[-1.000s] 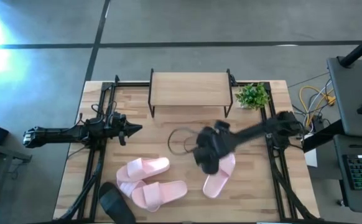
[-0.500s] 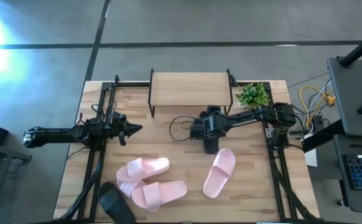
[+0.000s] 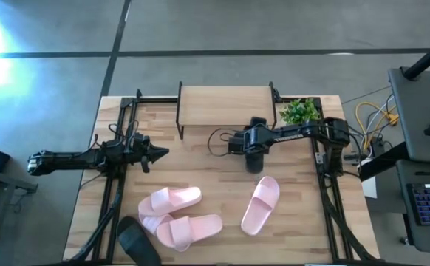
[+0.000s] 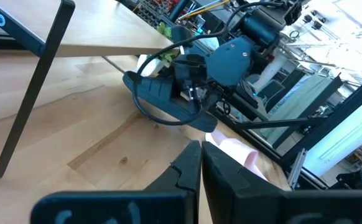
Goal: Pick and place slides into the shelf
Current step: Put the black slipper under the shelf
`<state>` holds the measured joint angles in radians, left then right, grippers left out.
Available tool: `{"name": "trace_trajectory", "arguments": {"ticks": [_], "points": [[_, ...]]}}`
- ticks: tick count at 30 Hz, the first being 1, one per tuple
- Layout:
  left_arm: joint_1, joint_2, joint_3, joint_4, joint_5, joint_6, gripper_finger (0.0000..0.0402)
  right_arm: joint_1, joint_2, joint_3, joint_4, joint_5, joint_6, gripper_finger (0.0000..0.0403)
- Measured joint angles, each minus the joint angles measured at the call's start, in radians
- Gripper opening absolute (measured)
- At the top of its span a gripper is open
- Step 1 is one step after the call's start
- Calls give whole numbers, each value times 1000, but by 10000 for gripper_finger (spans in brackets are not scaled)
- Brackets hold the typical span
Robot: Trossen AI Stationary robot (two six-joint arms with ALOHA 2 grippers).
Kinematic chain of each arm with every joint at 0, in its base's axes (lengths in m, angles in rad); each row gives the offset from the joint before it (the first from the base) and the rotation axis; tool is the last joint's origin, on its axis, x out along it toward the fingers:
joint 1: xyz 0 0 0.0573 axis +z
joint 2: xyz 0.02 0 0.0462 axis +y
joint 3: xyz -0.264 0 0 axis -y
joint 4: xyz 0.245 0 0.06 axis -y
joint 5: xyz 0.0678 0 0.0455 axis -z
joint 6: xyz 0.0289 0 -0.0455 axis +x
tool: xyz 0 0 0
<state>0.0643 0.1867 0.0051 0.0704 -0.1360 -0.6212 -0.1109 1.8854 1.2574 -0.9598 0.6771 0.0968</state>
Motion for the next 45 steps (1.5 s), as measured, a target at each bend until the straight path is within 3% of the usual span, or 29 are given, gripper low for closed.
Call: {"name": "trace_trajectory", "arguments": {"ticks": [15,26,32,38,41,45], "points": [[0,1,0,0,0,0,0,10,-1,-6,-37,-5,19,144],[0,1,0,0,0,0,0,54,-18,71,-237,-36,138,183],[0,1,0,0,0,0,0,98,-37,105,-290,-174,227,185],[0,0,0,0,0,0,0,183,-102,143,-341,-405,484,172],[0,1,0,0,0,0,0,242,-163,131,-331,-421,626,145],[0,1,0,0,0,0,0,299,-224,79,-290,-492,774,79]]}}
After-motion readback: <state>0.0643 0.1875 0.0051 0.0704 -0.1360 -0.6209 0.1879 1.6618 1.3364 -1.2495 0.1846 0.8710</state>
